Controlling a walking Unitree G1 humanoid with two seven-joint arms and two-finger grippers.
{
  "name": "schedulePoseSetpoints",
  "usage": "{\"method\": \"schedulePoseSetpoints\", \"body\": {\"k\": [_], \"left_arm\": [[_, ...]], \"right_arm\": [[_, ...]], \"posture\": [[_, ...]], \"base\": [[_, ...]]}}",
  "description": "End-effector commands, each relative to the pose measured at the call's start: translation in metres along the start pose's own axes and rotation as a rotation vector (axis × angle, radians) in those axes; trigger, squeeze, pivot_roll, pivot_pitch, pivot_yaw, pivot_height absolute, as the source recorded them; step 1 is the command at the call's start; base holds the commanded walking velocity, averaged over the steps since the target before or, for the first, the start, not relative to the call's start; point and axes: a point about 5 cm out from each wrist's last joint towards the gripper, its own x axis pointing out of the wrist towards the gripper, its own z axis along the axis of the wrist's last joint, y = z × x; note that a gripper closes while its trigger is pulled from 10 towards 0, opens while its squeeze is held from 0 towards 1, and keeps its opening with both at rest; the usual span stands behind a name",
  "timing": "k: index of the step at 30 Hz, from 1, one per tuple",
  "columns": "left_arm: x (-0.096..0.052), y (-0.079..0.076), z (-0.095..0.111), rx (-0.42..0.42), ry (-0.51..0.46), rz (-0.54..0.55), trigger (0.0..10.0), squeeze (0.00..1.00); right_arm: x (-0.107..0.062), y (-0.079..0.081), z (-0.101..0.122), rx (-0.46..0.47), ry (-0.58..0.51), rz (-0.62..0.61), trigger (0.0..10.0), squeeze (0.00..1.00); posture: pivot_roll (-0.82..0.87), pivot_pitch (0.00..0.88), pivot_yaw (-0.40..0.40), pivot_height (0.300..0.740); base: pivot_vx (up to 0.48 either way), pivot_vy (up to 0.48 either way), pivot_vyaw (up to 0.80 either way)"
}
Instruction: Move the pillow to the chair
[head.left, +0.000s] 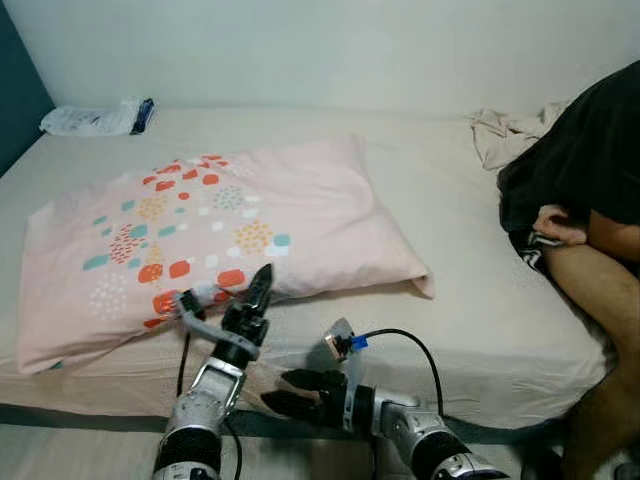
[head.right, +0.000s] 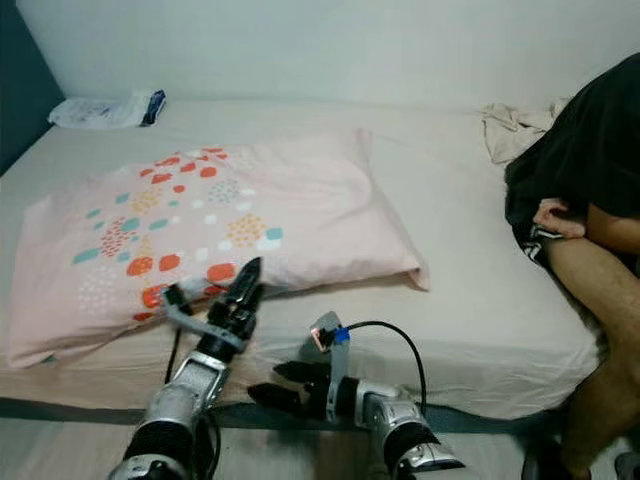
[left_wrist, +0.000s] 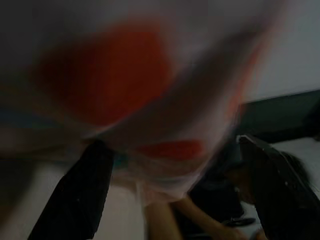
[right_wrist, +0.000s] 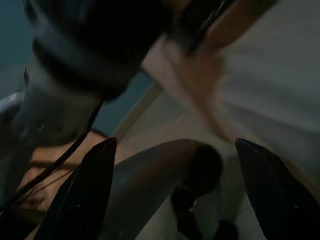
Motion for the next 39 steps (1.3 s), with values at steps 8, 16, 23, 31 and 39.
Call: {"method": "schedulePoseSetpoints", "body": {"k": [8,16,23,31,39], "left_arm": [[0.018,0.002,0.003,0.045,-0.118,0.187,10.0,0.0],[0.034,-0.013,0.034,0.1,-0.279,0.197,10.0,0.0],[0.036,-0.014,0.042,0.095,-0.326,0.21,10.0,0.0],[0.035,-0.012,0.041,0.084,-0.34,0.204,0.0,0.0],[0.033,-0.016,0.052,0.086,-0.381,0.171,0.0,0.0]], "right_arm": [[-0.002,-0.007,0.017,-0.032,-0.104,-0.101,10.0,0.0],[0.001,-0.005,0.014,-0.058,-0.084,-0.105,10.0,0.0],[0.004,-0.005,0.016,-0.064,-0.079,-0.11,10.0,0.0],[0.003,-0.007,0.02,-0.071,-0.077,-0.121,10.0,0.0],[0.005,-0.007,0.022,-0.079,-0.069,-0.131,10.0,0.0]], "posture": [[-0.11,0.18,-0.01,0.506],[-0.11,0.173,-0.01,0.506],[-0.12,0.168,-0.018,0.506],[-0.12,0.157,-0.024,0.506],[-0.11,0.138,-0.032,0.506]], "base": [[0.0,0.0,0.0],[0.0,0.0,0.0],[0.0,0.0,0.0],[0.0,0.0,0.0],[0.0,0.0,0.0]]}}
